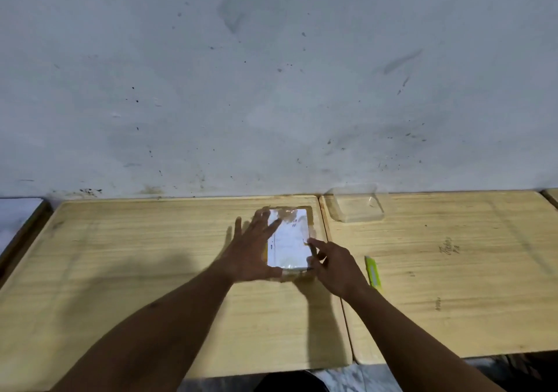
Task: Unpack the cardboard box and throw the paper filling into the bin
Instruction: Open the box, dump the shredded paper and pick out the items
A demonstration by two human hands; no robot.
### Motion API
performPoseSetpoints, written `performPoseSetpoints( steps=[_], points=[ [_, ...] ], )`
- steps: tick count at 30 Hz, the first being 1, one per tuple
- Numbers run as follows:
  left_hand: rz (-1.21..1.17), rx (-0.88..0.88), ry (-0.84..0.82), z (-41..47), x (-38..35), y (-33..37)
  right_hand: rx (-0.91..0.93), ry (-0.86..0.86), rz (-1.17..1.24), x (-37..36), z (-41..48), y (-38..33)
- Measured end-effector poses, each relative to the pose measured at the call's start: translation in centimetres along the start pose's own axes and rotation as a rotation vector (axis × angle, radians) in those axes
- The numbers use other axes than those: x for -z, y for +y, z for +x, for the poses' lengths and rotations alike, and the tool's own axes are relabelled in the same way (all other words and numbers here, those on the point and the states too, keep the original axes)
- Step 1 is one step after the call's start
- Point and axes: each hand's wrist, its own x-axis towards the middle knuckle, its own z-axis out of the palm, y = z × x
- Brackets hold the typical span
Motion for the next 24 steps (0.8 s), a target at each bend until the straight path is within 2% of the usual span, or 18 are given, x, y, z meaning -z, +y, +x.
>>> performPoseSetpoints(
  steps=[2,4,6,8,9,10,12,13,14,16,18,20,24],
  points=[
    [-0.047,0.157,-0.001,-1.0,0.2,-2.4,0.044,-0.016,-0.061,-1.3,-0.9,-1.7],
    [-0.136,0.322,0.081,-1.5,-0.4,-3.8,0.096,-0.089,-0.12,-2.9,-1.6,-3.7],
    [-0.341,0.477,0.203,-1.5,-0.9,-4.0,0.164,-0.223,-0.135,-4.4,-1.4,-5.6],
    [-0.595,0.597,0.277,-1.1,-0.5,-3.1,0.212,-0.347,-0.047,-5.1,-0.8,-6.9],
    [-0.707,0.629,0.278,-0.8,-0.2,-2.4,0.222,-0.343,0.026,-5.0,-0.3,-7.1],
    [-0.789,0.642,0.271,-0.6,0.3,-1.8,0.213,-0.278,0.08,-4.5,0.3,-7.0],
    [-0.867,0.662,0.263,-0.4,0.7,-1.1,0.17,-0.024,0.134,-2.7,1.3,-6.3],
    [-0.912,0.68,0.269,-0.4,0.7,-1.1,0.157,0.086,0.111,-1.7,1.7,-5.8],
    [-0.984,0.692,0.27,-0.4,0.5,-1.2,0.148,0.12,0.03,-0.6,2.1,-5.0],
    [-1.185,0.697,0.254,-0.6,0.0,-1.7,0.1,-0.066,-0.195,0.6,2.9,-3.6],
    [-1.332,0.7,0.229,-0.8,-0.1,-2.1,0.093,-0.213,-0.201,0.4,3.7,-2.3],
    [-1.406,0.685,0.202,-0.9,-0.1,-2.3,0.107,-0.175,-0.111,-0.2,4.2,-1.3],
    [-1.469,0.679,0.181,-0.9,-0.5,-2.7,0.135,-0.132,-0.113,-0.3,4.0,-1.2]
  ],
)
